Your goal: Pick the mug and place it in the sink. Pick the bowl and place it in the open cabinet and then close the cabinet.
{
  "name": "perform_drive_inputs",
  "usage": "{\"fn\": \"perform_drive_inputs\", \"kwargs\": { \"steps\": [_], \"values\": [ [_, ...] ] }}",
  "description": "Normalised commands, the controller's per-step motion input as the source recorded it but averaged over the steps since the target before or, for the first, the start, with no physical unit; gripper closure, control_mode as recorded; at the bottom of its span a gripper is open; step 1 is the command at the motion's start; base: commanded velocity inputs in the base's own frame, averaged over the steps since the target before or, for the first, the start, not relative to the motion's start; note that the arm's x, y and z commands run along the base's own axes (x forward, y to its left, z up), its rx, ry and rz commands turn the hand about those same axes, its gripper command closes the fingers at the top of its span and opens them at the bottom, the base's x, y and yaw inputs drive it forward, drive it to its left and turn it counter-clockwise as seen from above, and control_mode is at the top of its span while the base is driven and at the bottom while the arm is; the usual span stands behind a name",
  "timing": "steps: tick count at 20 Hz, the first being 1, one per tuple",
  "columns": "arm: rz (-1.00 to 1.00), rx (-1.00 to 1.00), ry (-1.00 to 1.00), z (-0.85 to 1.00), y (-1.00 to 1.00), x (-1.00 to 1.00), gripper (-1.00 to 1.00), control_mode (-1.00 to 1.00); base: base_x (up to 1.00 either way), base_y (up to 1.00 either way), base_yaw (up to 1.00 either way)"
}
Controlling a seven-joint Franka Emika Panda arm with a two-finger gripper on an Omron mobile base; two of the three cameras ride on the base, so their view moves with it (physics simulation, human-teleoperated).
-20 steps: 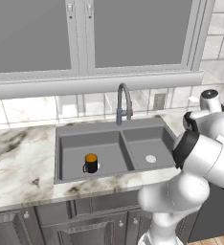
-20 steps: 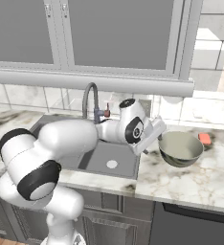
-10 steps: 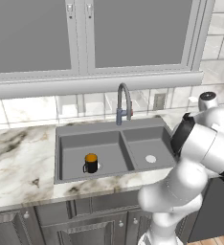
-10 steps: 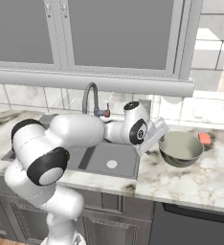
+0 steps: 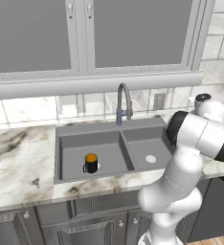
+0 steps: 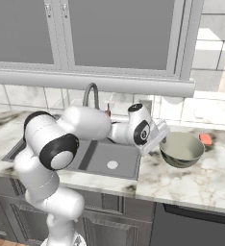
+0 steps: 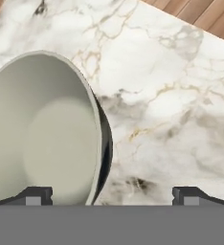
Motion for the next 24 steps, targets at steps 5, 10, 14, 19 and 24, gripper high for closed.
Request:
{"fn": "perform_drive_inputs", "kwargs": {
  "steps": [5,10,14,19,24],
  "values": [
    [0.00,0.00,0.01,-0.15,-0.22,0.19,-1.00,-1.00,0.00,0.00,0.00],
    [0.00,0.00,0.01,-0.13,-0.24,0.24,-1.00,-1.00,0.00,0.00,0.00],
    [0.00,0.00,0.00,-0.18,-0.22,0.20,-1.00,-1.00,0.00,0.00,0.00],
    [0.00,0.00,0.00,-0.36,-0.03,0.06,-1.00,-1.00,0.00,0.00,0.00],
    [0.00,0.01,0.02,-0.44,-0.03,0.00,-1.00,-1.00,0.00,0.00,0.00]
  ]
}}
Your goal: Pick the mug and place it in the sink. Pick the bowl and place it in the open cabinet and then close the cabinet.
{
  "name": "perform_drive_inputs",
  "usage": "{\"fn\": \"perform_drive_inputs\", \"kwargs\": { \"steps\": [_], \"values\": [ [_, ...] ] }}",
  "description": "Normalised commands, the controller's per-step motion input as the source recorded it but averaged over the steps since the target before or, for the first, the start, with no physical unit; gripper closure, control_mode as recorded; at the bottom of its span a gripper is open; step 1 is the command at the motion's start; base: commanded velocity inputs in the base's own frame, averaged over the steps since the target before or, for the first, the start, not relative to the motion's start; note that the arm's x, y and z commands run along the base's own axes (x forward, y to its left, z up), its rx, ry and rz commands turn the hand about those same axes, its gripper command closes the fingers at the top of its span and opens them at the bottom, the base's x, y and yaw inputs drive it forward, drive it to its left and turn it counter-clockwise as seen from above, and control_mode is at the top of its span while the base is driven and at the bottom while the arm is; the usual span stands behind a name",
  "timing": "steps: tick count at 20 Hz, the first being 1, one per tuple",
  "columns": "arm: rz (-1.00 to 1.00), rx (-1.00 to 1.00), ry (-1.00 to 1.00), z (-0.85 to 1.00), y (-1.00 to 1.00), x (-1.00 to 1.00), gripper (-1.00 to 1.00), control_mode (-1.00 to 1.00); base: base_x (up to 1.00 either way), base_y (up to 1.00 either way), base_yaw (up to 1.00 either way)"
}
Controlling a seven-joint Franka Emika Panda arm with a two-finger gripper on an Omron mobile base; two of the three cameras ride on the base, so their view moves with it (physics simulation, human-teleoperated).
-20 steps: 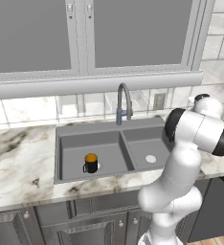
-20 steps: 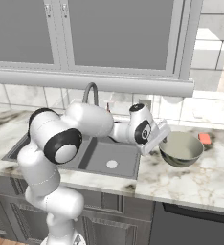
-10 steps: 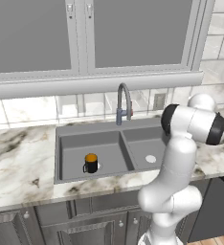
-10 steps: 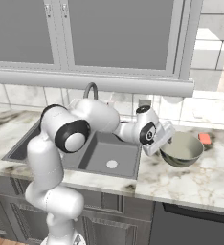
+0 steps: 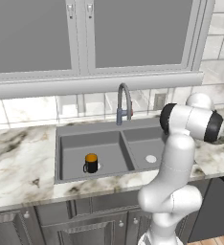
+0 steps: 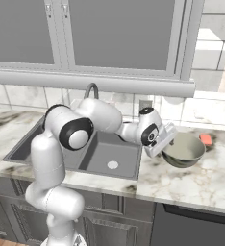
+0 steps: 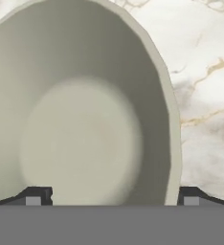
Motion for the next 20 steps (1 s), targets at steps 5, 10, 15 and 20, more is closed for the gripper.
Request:
{"fn": "perform_drive_inputs", "kwargs": {
  "steps": [5,10,15,20],
  "values": [
    [0.00,0.03,0.02,-0.31,-0.19,0.00,1.00,-1.00,0.00,0.00,0.00],
    [0.00,0.07,0.06,-0.36,-0.09,-0.15,1.00,-1.00,0.00,0.00,0.00],
    [0.07,0.12,0.27,-0.28,-0.09,-0.13,1.00,-1.00,0.00,0.00,0.00],
    [0.14,0.15,0.36,-0.19,-0.15,-0.34,1.00,-1.00,0.00,0.00,0.00]
  ]
}}
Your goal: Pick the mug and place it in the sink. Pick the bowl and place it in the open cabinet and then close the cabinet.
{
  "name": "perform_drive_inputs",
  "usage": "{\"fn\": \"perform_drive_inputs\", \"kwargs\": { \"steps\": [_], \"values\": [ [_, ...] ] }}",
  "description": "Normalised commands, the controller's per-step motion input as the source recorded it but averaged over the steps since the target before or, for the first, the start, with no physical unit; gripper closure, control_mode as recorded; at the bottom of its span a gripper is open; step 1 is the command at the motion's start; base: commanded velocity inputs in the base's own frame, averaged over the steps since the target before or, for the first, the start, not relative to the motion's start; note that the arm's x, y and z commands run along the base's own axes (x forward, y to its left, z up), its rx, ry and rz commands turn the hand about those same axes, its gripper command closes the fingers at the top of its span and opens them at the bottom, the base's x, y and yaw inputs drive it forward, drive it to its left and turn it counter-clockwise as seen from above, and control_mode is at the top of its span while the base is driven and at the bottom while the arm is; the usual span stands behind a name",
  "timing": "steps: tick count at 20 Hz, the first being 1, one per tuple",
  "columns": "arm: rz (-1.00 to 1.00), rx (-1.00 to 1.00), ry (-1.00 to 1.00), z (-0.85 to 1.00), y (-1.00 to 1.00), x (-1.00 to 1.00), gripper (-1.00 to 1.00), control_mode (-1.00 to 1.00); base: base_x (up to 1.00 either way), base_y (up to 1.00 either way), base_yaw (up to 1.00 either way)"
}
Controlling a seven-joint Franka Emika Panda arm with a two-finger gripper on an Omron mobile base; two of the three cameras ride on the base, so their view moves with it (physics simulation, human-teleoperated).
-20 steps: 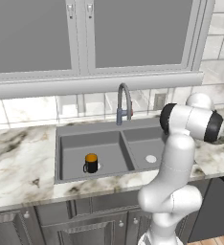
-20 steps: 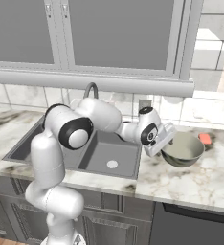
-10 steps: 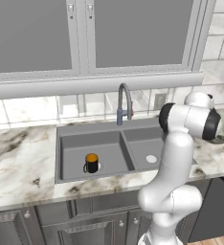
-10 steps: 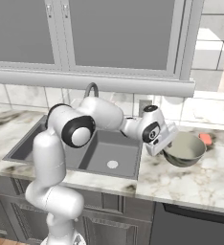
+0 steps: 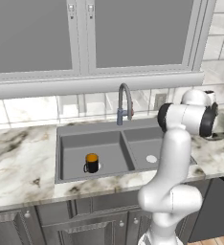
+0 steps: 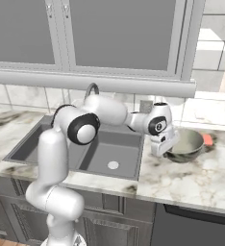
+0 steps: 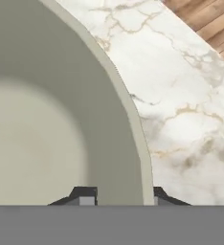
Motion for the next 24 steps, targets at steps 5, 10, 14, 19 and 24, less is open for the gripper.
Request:
{"fn": "perform_drive_inputs", "kwargs": {
  "steps": [5,10,14,19,24],
  "values": [
    [0.00,0.01,0.03,-0.02,0.00,-0.45,1.00,-1.00,0.00,0.00,0.00],
    [0.05,0.09,0.00,0.67,0.08,-0.09,1.00,-1.00,0.00,0.00,0.00],
    [0.13,0.11,0.01,0.78,0.36,-0.28,1.00,-1.00,0.00,0.00,0.00],
    [0.20,0.08,-0.07,0.55,0.45,-0.41,1.00,-1.00,0.00,0.00,0.00],
    [0.24,0.02,-0.14,0.44,0.38,-0.47,1.00,-1.00,0.00,0.00,0.00]
  ]
}}
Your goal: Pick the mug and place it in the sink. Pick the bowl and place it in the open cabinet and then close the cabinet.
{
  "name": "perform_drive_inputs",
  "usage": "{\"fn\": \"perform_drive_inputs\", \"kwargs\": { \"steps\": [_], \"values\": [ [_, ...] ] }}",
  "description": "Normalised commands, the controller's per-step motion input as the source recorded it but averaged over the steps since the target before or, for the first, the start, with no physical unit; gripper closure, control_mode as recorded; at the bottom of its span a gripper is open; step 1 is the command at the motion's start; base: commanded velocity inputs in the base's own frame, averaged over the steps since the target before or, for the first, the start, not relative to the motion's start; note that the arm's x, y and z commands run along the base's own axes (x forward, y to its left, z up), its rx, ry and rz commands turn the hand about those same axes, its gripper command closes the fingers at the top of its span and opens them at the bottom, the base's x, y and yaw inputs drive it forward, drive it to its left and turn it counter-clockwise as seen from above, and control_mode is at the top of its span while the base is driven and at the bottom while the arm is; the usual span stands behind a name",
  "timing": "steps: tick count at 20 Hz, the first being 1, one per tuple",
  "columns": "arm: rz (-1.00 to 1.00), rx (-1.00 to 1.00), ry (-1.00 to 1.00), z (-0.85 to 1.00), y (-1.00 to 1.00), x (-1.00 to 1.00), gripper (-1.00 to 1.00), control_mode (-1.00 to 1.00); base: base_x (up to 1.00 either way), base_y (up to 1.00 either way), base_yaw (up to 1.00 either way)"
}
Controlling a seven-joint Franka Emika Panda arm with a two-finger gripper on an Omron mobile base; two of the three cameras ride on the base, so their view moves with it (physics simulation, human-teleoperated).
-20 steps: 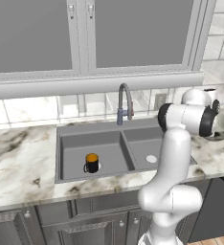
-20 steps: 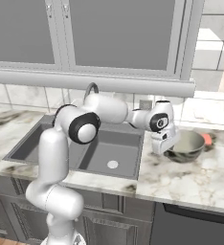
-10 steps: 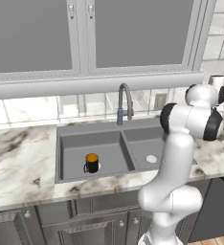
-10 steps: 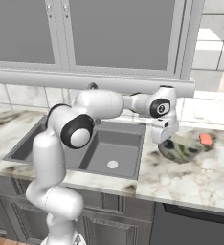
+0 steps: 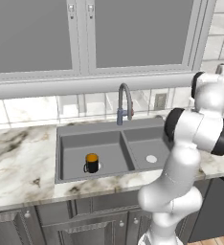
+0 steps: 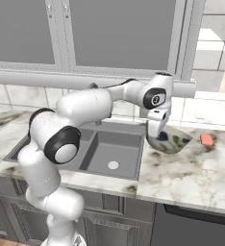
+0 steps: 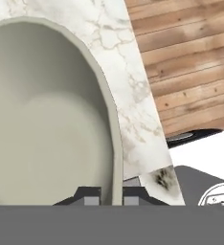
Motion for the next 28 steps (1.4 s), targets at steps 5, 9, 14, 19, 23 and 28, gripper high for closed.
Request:
{"fn": "perform_drive_inputs", "kwargs": {
  "steps": [5,9,14,19,23,28],
  "values": [
    [0.22,0.10,-0.13,0.17,0.45,-0.47,1.00,-1.00,0.00,0.00,0.00],
    [0.27,0.10,-0.24,0.21,0.32,-0.39,1.00,-1.00,0.00,0.00,0.00],
    [0.18,0.03,-0.28,0.35,0.16,-0.28,1.00,-1.00,0.00,0.00,0.00],
    [0.13,0.00,-0.12,0.38,0.15,-0.03,1.00,-1.00,0.00,0.00,0.00],
    [0.00,-0.06,-0.01,0.20,0.20,-0.14,1.00,-1.00,0.00,0.00,0.00],
    [-0.16,-0.26,-0.03,0.18,0.39,-0.23,1.00,-1.00,0.00,0.00,0.00]
  ]
}}
